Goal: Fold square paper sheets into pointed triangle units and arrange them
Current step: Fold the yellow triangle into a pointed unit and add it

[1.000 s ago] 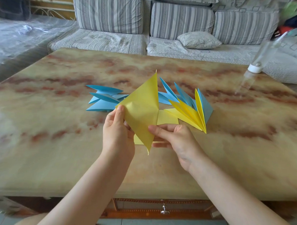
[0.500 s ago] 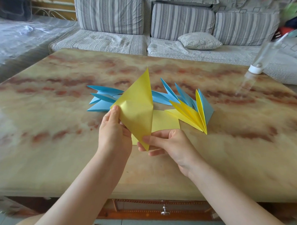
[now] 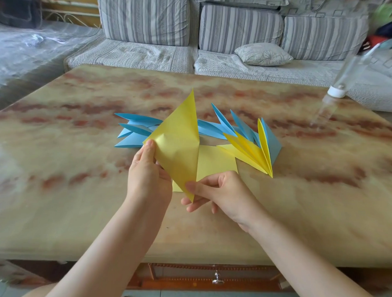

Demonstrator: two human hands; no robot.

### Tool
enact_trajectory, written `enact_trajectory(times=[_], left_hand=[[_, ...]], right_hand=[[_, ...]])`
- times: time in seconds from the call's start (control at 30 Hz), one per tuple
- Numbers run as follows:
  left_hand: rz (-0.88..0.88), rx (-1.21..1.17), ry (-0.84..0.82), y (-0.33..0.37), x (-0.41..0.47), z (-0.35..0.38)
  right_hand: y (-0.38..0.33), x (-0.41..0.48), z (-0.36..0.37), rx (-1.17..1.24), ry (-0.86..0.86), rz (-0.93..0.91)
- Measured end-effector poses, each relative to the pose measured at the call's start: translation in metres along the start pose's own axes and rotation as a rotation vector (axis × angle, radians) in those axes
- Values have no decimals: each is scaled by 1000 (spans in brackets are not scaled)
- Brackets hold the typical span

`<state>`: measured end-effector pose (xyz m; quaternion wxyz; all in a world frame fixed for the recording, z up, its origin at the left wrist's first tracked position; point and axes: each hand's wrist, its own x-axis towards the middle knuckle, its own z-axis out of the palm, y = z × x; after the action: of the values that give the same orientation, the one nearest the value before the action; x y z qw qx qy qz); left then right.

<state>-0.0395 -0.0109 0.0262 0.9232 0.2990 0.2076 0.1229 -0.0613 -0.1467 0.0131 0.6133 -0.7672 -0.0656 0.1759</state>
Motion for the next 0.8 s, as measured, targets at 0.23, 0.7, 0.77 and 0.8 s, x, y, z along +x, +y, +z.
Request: enact_trajectory(times=[0.23,0.7,0.77,0.8], left_hand=[[-7,-11,16,2,4,0],[-37,-9,30,0,8,-4],[-28,-4,18,-1,8,-4],[-21,3,13,-1,7,-4]], right_hand=[[0,-2,-2,-60,-13,3],[-3,-1,-6,-26,-86,96],[-2,-1,-6,-37,-84,88],[-1,-1,-7,-47,-86,87]])
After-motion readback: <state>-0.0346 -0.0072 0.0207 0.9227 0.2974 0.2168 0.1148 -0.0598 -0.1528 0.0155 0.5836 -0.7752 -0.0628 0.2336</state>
